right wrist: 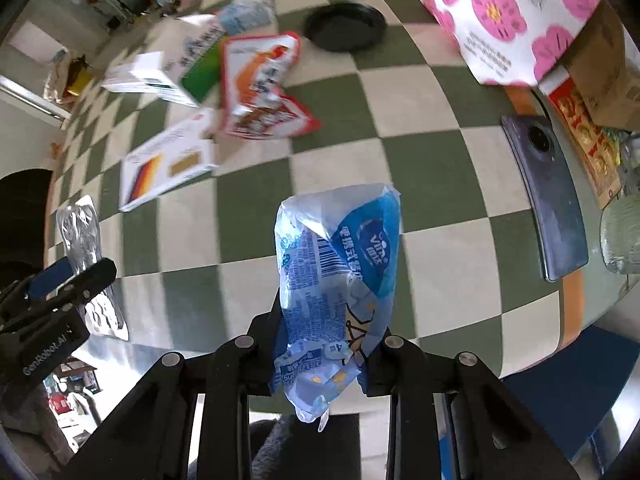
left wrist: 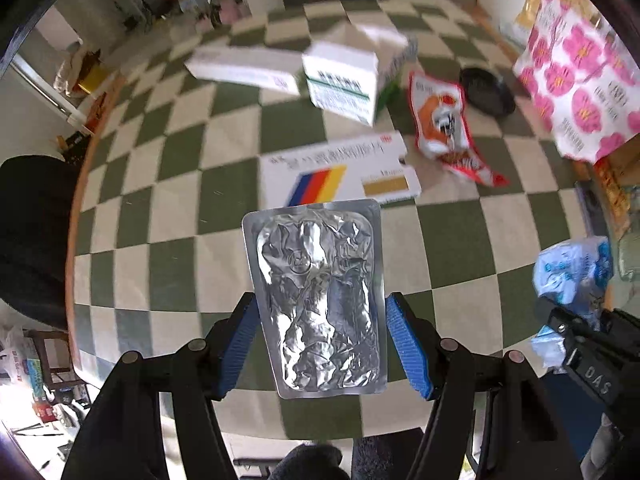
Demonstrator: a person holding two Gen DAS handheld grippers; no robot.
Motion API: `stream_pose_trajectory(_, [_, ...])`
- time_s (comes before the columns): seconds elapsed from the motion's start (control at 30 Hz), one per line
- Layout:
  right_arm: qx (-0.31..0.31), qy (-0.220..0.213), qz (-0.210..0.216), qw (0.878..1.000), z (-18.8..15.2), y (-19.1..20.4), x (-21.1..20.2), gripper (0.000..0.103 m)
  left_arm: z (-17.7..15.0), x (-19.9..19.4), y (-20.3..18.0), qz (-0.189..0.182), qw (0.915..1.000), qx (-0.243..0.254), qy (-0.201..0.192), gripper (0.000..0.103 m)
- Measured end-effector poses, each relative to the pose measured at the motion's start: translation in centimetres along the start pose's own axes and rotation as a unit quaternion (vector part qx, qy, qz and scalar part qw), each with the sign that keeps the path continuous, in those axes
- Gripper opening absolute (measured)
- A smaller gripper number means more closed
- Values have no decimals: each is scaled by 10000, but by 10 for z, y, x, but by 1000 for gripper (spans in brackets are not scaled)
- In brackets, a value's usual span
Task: Collect trash
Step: 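Carry blister pack and water pouch to the bin and release both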
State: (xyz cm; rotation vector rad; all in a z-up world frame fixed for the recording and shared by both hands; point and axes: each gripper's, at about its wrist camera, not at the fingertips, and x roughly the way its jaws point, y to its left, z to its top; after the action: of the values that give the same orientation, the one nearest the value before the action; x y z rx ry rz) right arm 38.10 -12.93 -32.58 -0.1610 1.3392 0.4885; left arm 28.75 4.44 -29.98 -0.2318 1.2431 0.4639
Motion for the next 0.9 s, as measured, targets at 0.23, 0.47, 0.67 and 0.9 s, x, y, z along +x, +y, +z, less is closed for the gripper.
stream_pose_trajectory(0.23, [-142,-409,187,9989,-40,61,-36,28,-35,-45,56,-259,9978,-250,-560,62])
stream_pose_trajectory(0.47, [-53,-614,377,9974,-128,120,-49,28,-110,-70,107,-518,9953,-105,-814,62])
stream_pose_trajectory(0.67, [383,-180,592,9974,-218,149,-17,28,-191,-36,143,-852,9959,-184,-258,62])
stream_pose_trajectory(0.9, [805,856,654,9909,-303,150,93,28,-269,89,174,-1327,9831,-740,1022,62])
